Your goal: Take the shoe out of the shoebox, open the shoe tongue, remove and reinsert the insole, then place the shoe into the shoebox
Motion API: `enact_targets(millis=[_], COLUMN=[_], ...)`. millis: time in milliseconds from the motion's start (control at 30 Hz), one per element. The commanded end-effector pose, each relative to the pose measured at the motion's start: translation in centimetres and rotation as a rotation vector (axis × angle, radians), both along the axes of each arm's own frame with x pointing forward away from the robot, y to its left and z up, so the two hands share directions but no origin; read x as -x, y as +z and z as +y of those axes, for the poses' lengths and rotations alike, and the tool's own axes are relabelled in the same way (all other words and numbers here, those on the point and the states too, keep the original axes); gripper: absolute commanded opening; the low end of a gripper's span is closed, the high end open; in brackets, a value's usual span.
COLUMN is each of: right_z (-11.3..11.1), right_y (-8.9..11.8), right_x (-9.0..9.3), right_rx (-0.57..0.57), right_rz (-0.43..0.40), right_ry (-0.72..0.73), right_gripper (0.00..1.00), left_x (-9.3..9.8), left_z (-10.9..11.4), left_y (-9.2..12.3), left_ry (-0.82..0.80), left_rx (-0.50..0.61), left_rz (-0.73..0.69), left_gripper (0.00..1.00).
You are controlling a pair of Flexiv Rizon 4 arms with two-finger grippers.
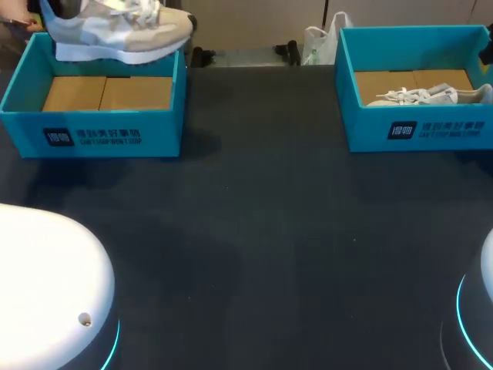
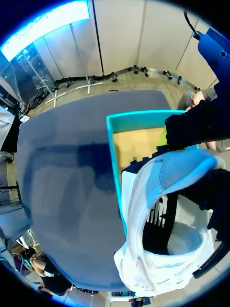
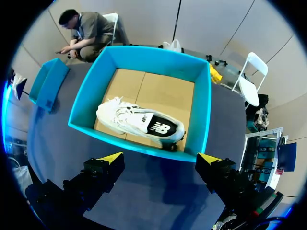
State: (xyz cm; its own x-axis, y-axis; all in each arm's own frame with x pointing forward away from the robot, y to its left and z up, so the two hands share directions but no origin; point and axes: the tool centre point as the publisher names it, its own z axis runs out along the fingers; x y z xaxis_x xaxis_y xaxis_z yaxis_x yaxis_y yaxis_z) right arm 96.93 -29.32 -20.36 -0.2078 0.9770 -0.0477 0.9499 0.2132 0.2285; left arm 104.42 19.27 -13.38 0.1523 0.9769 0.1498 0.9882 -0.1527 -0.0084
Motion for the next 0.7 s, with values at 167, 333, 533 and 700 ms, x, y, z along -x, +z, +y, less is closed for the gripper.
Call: enact_targets(millis=[167, 333, 533, 700], right_z=[0.0, 0.0, 0.0, 0.0], right_y=[0.0, 0.0, 0.0, 0.0], right_x=[-0.1, -0.1, -0.1, -0.1], right_rx=[0.0, 0.0, 0.0, 0.0], right_rz=[0.001, 0.001, 0.001, 0.001], right_ry=[0.0, 0.0, 0.0, 0.0], right_gripper=[1.0, 1.0, 1.0, 1.0], left_x=[3.6, 5.6, 8.3, 11.0], left_z=[-3.6, -6.4, -9.8, -12.8], left_y=[0.2, 0.1, 0.2, 0.1], left_ry=[0.013, 0.039, 0.101, 0.126], left_rx=[-0.033, -0.05, -0.064, -0.078], left_rz=[-0.044, -0.024, -0.021, -0.027], left_gripper=[0.0, 0.0, 0.0, 0.0])
